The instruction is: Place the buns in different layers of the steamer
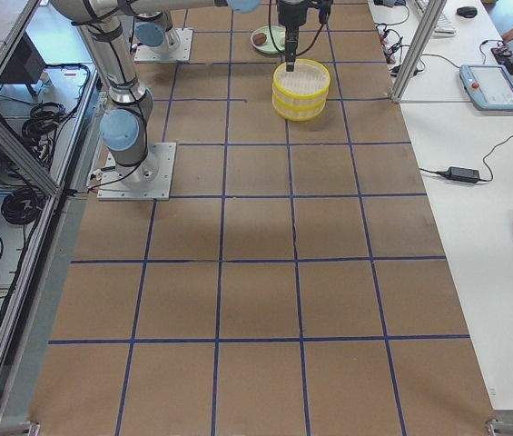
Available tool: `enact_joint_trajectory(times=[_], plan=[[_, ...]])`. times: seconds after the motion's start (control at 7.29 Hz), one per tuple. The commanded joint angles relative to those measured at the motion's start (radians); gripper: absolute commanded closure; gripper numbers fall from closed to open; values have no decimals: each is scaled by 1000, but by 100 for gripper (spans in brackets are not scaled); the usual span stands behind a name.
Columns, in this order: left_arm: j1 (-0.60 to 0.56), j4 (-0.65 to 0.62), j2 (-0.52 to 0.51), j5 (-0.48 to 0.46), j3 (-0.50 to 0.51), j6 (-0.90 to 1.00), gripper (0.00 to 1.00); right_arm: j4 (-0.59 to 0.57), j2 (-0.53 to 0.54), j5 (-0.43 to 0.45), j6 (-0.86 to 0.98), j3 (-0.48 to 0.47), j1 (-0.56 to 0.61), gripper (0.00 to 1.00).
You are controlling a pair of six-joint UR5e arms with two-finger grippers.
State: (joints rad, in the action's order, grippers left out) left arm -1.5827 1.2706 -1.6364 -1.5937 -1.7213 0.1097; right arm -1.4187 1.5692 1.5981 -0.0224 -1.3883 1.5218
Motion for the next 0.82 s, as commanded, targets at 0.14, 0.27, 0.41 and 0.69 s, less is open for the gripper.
enact_joint_trajectory(times=[0.14, 0.27, 0.41, 0.69], plan=[[-2, 4, 1, -2, 0, 2, 0, 32, 11, -9, 119, -35, 20, 0], [4, 7, 3, -2, -1, 10, 0, -3, 11, -30, 108, -37, 26, 0], [9, 7, 3, -3, -12, 12, 0, -9, 11, -30, 108, -52, 26, 0], [10, 6, 3, -6, -23, 19, 0, -26, 15, -26, 108, -64, 23, 0]])
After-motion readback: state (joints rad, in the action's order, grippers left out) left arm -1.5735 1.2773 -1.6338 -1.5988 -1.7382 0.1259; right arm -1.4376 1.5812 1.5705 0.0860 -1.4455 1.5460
